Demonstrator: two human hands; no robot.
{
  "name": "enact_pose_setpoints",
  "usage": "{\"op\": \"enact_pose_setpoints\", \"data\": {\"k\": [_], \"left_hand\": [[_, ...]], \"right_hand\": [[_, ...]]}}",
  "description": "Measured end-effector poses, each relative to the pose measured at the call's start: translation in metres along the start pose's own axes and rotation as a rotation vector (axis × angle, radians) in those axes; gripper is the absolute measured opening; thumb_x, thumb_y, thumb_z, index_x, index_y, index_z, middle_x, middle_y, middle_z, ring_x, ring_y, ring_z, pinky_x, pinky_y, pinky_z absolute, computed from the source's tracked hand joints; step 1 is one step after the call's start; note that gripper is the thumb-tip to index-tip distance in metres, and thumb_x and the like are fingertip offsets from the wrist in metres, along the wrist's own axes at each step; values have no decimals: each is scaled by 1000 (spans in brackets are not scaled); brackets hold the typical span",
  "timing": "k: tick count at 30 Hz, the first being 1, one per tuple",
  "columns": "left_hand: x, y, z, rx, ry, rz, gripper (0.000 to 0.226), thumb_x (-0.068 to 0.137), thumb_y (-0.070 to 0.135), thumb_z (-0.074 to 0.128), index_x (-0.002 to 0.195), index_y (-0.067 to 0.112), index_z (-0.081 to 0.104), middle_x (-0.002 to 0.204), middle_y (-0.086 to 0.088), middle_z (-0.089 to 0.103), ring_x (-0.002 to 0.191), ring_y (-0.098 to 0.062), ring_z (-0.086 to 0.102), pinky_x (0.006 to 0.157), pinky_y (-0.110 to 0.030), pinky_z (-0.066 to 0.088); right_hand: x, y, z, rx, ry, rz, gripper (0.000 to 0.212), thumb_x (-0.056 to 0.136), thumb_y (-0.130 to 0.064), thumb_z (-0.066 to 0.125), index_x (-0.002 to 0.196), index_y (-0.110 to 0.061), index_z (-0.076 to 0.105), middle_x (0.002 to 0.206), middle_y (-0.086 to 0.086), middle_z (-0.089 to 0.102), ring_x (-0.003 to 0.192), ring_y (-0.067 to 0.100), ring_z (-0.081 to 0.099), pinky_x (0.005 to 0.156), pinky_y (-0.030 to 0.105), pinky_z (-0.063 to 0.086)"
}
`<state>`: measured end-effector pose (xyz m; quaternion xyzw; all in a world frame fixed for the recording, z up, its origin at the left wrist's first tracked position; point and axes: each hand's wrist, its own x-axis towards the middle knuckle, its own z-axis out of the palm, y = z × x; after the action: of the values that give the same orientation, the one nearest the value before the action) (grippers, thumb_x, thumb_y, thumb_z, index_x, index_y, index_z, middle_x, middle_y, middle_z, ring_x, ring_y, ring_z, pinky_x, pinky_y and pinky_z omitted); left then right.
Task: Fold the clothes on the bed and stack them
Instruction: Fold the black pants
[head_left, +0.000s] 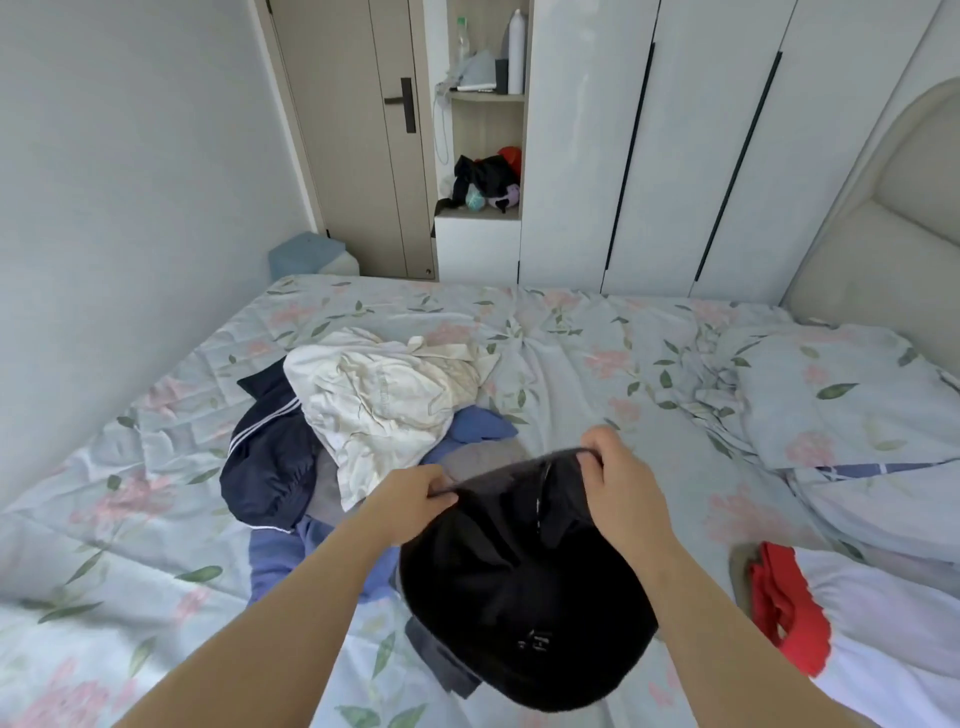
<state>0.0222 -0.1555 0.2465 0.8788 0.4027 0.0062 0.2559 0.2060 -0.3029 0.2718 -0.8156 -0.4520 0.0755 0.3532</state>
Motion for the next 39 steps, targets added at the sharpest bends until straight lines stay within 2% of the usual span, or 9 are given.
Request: {"op": "enact_pose_setpoints", "data": {"k": [6,11,15,20,26,29,34,36,39], "left_hand": [[0,-26,18,397,-260,163,14,96,20,46,86,16,37,86,-2,47,81,-21,42,71,-33,33],[-6,-47,24,605,-166,283,23,87,-2,43,92,20,40,93,1,44,88,-21,40,73,-32,38],[-6,-46,22,780,-39,157,38,87,-7,43,120,12,44,120,-8,43,112,-29,42,81,-34,44],[-8,-35,15,738,35,-42,35,89,-6,42,122,7,39,120,-12,43,105,-29,53,71,-33,43],[6,-53,-3,-105,47,-307,29,82,-8,36,94,12,54,97,-12,55,94,-34,60,80,-39,53],[5,-56,-19,-549,113,-423,35,85,-17,37,76,11,57,80,-8,53,74,-22,54,60,-28,52],[9,-49,-44,-1143,144,-512,37,91,-18,30,78,7,54,81,-12,49,64,-19,46,38,-14,45],[13,-42,-50,-1273,237,-519,38,91,-17,29,76,7,54,82,-12,50,66,-20,47,39,-14,45],[16,-31,-65,-1389,371,-510,37,93,-14,32,75,8,55,85,-10,51,70,-20,48,41,-14,48]], "right_hand": [[-49,55,12,-203,-403,-23,19,95,-37,52,103,-20,47,67,-10,44,61,4,43,57,20,32],[-45,68,13,-385,-581,-76,19,92,-38,55,98,-21,47,94,-6,48,85,15,48,70,27,37],[-40,83,17,-594,-506,-25,11,97,-23,45,91,-15,46,92,-2,36,76,19,46,65,26,35],[-40,88,9,-729,-330,-19,13,93,-11,43,102,-12,54,90,0,33,84,24,54,61,29,31],[-37,92,1,-808,-276,111,22,95,-11,40,116,-16,44,94,2,27,78,21,40,55,29,33],[-41,103,-6,-842,-284,174,27,96,-16,37,123,-21,38,93,0,31,80,20,43,53,27,33],[-41,102,-11,-683,-268,246,33,96,-14,33,127,-20,27,73,-1,45,54,13,40,44,24,25],[-34,109,-8,-517,-205,362,31,95,-9,34,125,-10,30,72,4,48,57,18,47,51,26,37],[-15,112,-9,83,-34,679,21,90,4,33,107,-7,36,80,18,47,62,29,50,66,39,48]]}}
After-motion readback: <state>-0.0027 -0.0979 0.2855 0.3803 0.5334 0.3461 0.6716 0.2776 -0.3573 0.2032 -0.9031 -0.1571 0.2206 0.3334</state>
